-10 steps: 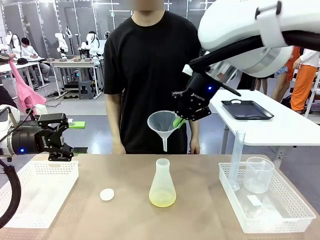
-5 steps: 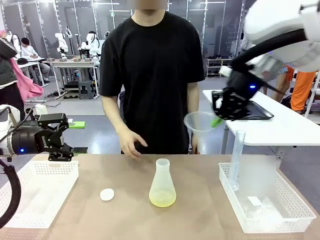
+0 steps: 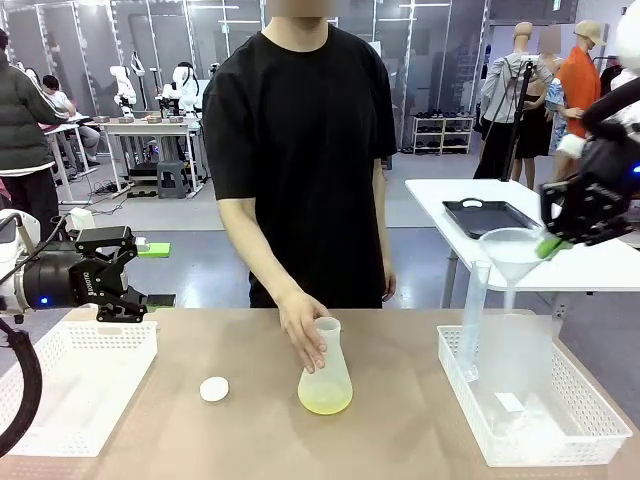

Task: Prepare the solutions needed for the experiment.
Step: Once the solution is in the Big flask , pick up the Plastic Funnel and place it back into the right Organizing basket.

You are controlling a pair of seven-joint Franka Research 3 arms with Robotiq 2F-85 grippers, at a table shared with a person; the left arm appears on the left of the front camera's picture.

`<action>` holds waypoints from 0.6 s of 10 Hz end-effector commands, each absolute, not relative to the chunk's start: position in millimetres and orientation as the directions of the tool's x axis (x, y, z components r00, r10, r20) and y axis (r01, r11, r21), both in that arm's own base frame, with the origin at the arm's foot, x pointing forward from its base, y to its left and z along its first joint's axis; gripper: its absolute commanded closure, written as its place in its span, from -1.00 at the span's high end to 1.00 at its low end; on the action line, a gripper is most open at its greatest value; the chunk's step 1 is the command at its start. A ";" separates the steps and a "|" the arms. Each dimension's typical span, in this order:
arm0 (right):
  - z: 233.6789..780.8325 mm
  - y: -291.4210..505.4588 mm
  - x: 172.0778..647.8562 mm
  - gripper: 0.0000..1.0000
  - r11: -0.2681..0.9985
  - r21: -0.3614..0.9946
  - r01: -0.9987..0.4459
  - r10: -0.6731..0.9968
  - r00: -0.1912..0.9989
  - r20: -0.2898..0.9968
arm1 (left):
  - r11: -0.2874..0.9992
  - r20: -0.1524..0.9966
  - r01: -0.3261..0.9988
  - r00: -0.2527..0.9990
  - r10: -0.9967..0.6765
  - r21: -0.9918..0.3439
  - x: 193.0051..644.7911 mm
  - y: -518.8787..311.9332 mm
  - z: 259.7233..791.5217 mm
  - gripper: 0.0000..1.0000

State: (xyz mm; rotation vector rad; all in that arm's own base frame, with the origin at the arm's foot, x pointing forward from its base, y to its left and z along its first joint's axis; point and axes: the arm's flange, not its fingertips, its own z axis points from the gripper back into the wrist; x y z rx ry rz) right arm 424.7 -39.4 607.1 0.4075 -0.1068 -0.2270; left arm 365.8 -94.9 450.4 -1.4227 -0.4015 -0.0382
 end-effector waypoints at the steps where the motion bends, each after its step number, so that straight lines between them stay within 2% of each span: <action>1: 591.7 -19.1 429.4 -1.00 0.896 0.401 0.192 -0.235 0.970 0.060 | 0.136 0.281 0.255 0.934 0.221 -0.957 365.8 -97.1 453.3 1.00; 5: 591.7 -19.1 429.4 -1.00 0.896 0.401 0.192 -0.235 0.970 0.060 | 0.136 0.281 0.255 0.934 0.221 -0.957 365.8 -97.1 453.3 1.00; 6: 594.5 -22.4 429.4 -0.92 0.902 0.392 0.181 -0.217 0.975 0.048 | 0.136 0.281 0.255 0.934 0.221 -0.957 365.8 -97.1 453.3 1.00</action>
